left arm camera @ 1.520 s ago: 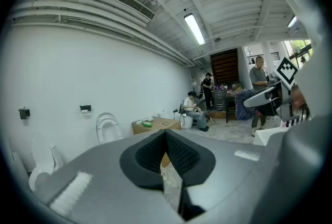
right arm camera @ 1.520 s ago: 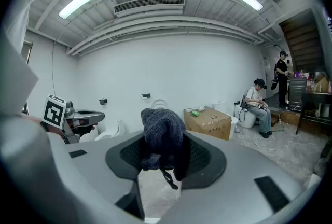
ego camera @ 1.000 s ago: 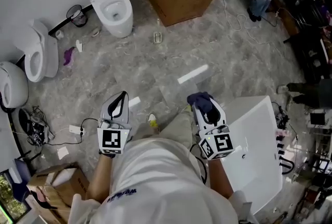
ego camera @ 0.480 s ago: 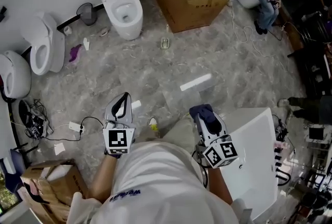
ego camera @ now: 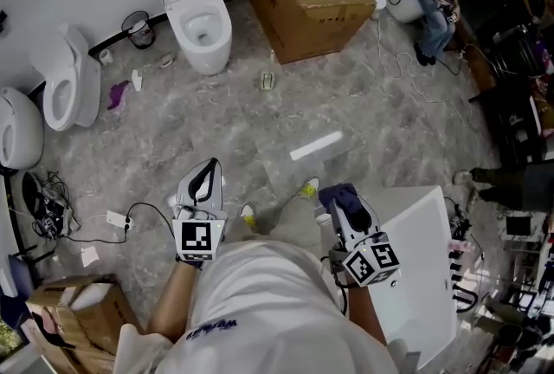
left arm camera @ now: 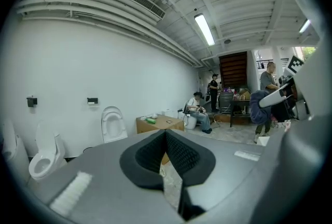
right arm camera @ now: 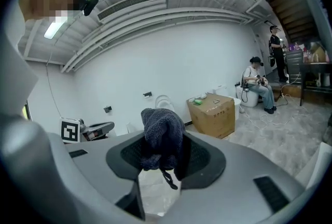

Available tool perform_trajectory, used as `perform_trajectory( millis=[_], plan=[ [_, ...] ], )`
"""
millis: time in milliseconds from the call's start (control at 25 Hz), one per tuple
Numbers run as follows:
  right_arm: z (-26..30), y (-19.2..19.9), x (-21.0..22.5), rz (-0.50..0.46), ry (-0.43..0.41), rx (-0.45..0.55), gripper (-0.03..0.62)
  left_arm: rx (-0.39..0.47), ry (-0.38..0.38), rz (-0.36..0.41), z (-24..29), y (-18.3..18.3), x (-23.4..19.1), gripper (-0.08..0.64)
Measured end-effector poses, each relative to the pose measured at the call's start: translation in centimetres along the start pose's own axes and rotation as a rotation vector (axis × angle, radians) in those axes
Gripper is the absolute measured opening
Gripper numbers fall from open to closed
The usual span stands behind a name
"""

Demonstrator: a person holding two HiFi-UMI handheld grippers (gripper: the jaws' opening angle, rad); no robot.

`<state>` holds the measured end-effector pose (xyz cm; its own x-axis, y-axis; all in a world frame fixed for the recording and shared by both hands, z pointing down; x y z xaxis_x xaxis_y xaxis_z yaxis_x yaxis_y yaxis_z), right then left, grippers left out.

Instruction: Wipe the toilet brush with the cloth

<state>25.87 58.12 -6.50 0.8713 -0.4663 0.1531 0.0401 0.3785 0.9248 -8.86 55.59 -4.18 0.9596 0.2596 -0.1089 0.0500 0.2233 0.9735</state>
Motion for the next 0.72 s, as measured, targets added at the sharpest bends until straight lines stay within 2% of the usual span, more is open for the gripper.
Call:
perform_trajectory(
  millis=[120, 200, 360, 560, 720],
  plan=[
    [0.0, 0.1, 0.6, 0.058, -0.009, 0.003, 0.166, 0.033, -0.009, 0.007, -0.6, -0.1, -0.5, 0.0],
    [0.0, 0.0, 0.9, 0.06, 0.003, -0.003, 0.166, 0.033, -0.031, -0.005, -0.6, 0.2, -1.1, 0.0],
    [0.5, -0.6, 1.3, 0.05, 0.018, -0.029, 0.166, -0.011, -0.028, -0.015, 0.2, 0.8, -1.7, 0.001],
    [2.8, -1.1, 2.7, -0.001, -0.009, -0.127, 0.169, -0.051, -0.006, -0.001, 3.4, 0.3, -2.1, 0.002],
    [6.2, -0.9, 5.7, -0.028, -0.044, -0.221, 0.17, -0.053, 0.002, 0.012, 7.9, -0.8, -1.9, 0.002]
  ],
)
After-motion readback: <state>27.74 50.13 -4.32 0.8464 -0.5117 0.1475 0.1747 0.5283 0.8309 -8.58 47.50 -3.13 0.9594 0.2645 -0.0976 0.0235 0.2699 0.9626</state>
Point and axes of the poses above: the fingertips, and each gripper's own axes: z forward along the fingers, x to its right, y out of its underside, the point moved 10 cm from there along -z, backward along the fingers, and after that the axes turned 10 degrees about -z, right-handed, at the moved point
